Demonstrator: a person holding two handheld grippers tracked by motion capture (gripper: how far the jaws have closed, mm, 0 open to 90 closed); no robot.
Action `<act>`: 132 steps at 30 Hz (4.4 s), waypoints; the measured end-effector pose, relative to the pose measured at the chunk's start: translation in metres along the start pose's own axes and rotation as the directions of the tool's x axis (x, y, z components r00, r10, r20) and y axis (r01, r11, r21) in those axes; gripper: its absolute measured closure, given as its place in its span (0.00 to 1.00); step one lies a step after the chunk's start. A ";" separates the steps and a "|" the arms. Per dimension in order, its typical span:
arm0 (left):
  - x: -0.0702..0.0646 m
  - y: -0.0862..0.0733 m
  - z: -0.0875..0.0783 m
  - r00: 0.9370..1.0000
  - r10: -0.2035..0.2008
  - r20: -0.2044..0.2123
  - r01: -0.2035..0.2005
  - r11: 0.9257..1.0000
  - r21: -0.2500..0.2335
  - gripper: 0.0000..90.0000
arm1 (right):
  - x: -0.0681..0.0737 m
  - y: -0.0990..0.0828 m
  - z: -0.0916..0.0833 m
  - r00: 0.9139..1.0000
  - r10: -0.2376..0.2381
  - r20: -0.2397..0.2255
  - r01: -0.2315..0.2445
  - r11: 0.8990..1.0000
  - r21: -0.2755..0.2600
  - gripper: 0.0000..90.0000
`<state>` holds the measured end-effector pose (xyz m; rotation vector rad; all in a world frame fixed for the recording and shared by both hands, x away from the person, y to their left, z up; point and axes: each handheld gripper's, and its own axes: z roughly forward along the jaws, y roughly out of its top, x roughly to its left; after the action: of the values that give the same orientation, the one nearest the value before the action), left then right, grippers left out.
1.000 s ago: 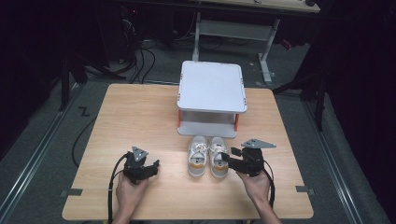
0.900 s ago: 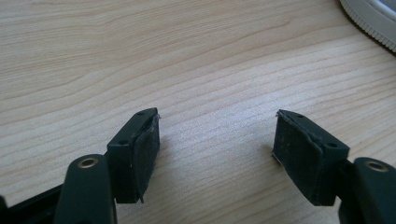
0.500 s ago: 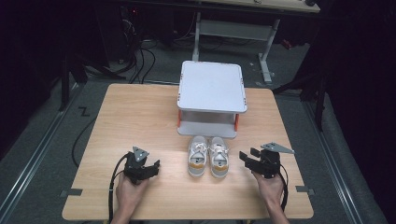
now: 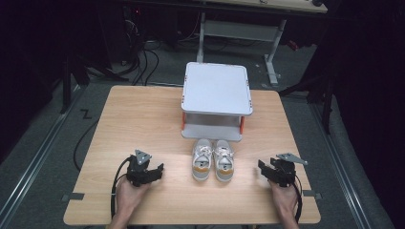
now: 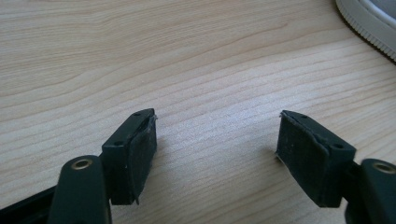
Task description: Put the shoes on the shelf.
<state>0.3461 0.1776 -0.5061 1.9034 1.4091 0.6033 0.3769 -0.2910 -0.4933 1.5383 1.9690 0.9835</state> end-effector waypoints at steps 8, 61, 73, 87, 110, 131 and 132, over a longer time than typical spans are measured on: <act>0.000 0.004 -0.005 0.999 -0.035 0.000 0.035 0.999 0.000 0.40 | -0.005 -0.005 0.005 0.999 -0.007 0.045 0.005 1.000 0.028 0.47; -0.154 0.101 0.013 0.957 -0.017 0.289 -0.035 0.984 0.175 0.40 | -0.002 -0.005 0.006 0.995 -0.059 0.079 0.056 0.997 0.044 0.43; -0.163 0.102 0.028 0.969 -0.044 0.242 -0.009 0.977 0.215 0.44 | -0.001 -0.006 0.006 0.995 -0.058 0.080 0.054 0.998 0.044 0.43; -0.168 0.099 0.032 0.962 0.024 0.271 -0.075 0.980 0.182 0.73 | -0.001 -0.006 0.006 0.995 -0.057 0.080 0.054 0.998 0.044 0.43; -0.146 0.090 0.015 0.953 0.015 0.303 -0.067 0.985 0.160 0.92 | -0.001 -0.005 0.006 0.995 -0.057 0.080 0.054 0.998 0.045 0.42; -0.125 0.108 0.004 0.946 0.039 0.322 -0.078 0.991 0.107 0.92 | 0.000 0.001 0.003 0.999 -0.050 -0.013 0.051 0.998 0.042 0.77; -0.125 0.109 0.004 0.946 0.039 0.320 -0.076 0.992 0.105 0.92 | 0.001 0.003 0.001 0.998 -0.053 -0.028 0.054 0.998 0.036 0.78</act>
<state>0.3806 0.0381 -0.4230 2.0323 1.2047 0.2287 0.3794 -0.2889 -0.4914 1.4911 2.0466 0.9559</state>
